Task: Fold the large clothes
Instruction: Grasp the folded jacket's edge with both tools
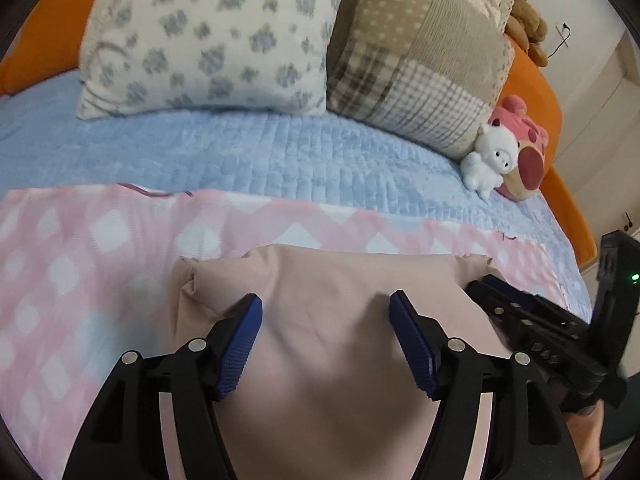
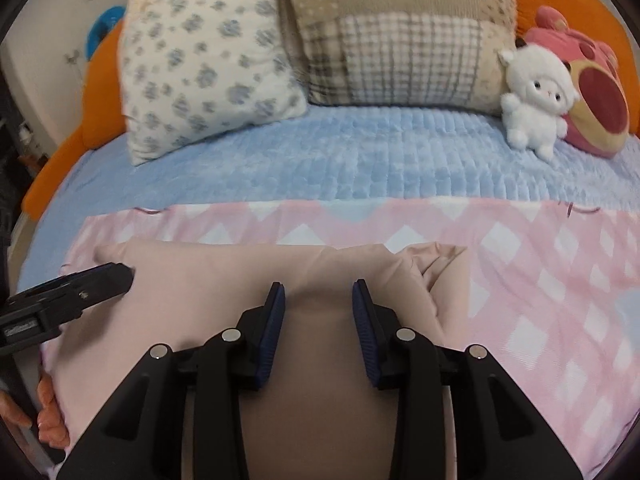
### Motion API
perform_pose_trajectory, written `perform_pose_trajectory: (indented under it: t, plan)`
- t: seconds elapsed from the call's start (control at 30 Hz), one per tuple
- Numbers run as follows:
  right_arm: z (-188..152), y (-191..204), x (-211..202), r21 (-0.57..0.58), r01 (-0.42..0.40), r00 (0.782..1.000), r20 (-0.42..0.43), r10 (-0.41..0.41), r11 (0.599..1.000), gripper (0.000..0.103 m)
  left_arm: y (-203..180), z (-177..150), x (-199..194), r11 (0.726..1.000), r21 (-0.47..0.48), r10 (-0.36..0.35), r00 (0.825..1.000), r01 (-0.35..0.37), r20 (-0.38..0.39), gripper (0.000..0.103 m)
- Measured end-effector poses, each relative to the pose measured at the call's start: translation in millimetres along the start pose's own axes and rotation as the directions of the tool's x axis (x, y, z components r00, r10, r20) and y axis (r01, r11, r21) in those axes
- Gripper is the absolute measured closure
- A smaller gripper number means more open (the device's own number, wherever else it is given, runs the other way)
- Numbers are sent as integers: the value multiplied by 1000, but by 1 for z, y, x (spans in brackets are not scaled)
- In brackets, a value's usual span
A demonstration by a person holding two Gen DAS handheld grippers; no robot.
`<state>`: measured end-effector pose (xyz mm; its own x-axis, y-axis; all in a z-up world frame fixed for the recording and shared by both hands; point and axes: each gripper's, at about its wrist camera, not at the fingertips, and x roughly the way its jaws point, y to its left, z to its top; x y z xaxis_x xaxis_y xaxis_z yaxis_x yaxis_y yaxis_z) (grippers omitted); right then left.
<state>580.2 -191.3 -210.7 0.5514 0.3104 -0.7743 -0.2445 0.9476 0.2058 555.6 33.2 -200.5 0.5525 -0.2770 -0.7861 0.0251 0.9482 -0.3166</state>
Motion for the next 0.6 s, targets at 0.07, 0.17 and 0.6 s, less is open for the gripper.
perform_pose_trajectory:
  t: [0.07,0.17,0.6]
  plan:
    - [3,-8,-46,11,-81,992,96,80,997,67,-16,-4,-39,998,59,-36,997,32,64,37]
    - [-11,-12,-109,0,-153,966,213,149,988,65,-44,-18,-87,988,145,-67,987,46,148,32]
    - [-74,-13,-40,-42,-14,993,116,19,999,63,-53,-64,-2,974,200,93,993,-105,65,24]
